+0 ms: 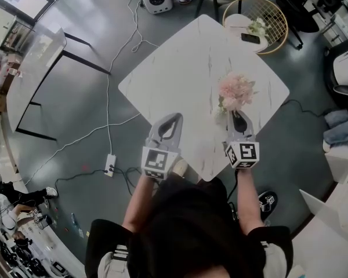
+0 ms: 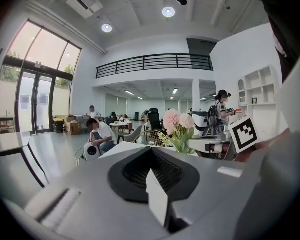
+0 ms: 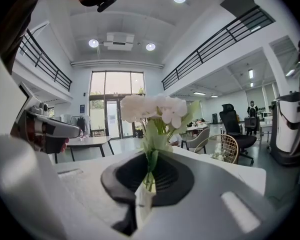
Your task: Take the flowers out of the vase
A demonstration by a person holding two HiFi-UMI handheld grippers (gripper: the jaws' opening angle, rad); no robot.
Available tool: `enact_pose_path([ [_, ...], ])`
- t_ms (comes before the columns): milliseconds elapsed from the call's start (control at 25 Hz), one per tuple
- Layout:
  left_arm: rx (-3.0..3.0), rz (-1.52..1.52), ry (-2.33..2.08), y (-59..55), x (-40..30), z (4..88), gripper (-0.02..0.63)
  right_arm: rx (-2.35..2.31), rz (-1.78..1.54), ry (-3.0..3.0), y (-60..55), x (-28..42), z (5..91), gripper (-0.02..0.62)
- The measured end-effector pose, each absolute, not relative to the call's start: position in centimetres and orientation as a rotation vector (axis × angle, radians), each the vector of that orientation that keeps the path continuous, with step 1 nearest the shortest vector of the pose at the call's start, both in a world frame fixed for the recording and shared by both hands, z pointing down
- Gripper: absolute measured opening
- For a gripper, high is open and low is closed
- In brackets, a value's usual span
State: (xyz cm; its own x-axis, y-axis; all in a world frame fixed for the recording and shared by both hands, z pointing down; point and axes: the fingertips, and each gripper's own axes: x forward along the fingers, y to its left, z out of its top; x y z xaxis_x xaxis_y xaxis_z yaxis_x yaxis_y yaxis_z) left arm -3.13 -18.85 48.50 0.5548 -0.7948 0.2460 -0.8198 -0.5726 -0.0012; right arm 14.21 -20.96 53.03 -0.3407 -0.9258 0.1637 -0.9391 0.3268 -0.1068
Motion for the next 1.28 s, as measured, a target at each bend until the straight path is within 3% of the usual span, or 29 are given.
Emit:
enact_pose_path([
  [1280,2.710,0.302,-1.359,-19.2,-3.9,47.8,0.008,1.833,0.123,-2.533,-20.9,13.9,47.3,0.011],
])
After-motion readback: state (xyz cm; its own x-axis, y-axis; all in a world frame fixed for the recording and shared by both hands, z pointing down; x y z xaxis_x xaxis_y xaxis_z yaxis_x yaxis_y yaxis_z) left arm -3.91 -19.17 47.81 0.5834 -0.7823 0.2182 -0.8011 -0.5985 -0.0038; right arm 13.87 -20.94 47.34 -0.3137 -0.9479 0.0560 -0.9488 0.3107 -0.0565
